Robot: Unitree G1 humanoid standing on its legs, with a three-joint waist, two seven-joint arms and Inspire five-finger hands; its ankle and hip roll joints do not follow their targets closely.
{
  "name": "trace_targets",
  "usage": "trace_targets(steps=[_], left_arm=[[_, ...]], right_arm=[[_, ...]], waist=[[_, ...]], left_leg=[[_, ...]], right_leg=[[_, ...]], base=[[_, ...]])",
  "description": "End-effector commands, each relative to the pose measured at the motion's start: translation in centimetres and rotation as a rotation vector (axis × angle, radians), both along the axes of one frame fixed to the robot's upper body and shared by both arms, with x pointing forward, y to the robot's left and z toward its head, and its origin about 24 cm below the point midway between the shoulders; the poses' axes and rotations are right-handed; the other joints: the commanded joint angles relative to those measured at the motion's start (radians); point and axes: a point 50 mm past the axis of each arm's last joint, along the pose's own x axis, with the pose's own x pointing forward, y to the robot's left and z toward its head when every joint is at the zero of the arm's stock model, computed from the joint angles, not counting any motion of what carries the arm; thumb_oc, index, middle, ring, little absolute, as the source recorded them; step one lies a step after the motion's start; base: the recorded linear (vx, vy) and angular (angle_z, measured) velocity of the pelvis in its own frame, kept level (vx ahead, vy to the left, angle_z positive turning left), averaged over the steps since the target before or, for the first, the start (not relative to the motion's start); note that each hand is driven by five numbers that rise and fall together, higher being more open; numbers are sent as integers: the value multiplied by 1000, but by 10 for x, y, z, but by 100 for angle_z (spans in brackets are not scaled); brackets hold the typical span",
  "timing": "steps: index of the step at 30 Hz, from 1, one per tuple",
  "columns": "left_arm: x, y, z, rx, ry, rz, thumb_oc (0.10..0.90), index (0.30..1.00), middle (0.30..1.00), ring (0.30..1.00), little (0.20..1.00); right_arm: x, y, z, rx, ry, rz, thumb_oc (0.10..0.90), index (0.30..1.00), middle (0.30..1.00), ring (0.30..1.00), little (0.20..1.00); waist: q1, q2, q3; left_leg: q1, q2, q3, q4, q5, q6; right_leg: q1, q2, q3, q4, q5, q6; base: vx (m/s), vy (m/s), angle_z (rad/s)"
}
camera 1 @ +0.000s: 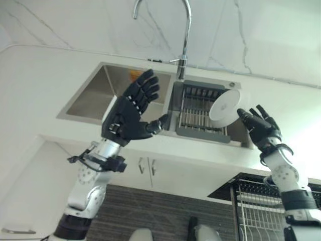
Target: Place the dishes in the dishwasher.
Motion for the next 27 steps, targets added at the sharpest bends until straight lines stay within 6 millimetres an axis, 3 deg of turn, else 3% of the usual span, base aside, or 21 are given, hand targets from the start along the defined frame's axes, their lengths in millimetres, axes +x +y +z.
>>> trace_targets(steps=[1,27], left_arm=[[-3,-9,43,-23,-231,-54,800,900,900,900,900],[1,-8,44,-10,-217,-52,800,900,900,900,900]], right_arm=[[20,-5,60,-31,-213,17,800,900,900,900,900],[28,-24,49,-14,-132,-9,800,900,900,900,900]], waist=[[22,-17,-69],[55,-20,-73]], left_leg=[[135,11,24,-80,-86,-15],[128,15,9,-80,-75,-23]], right_leg=[[-52,-81,-16,40,-4,127],[-27,-98,-58,40,-9,131]], base=[[18,11,3],[7,-5,6]])
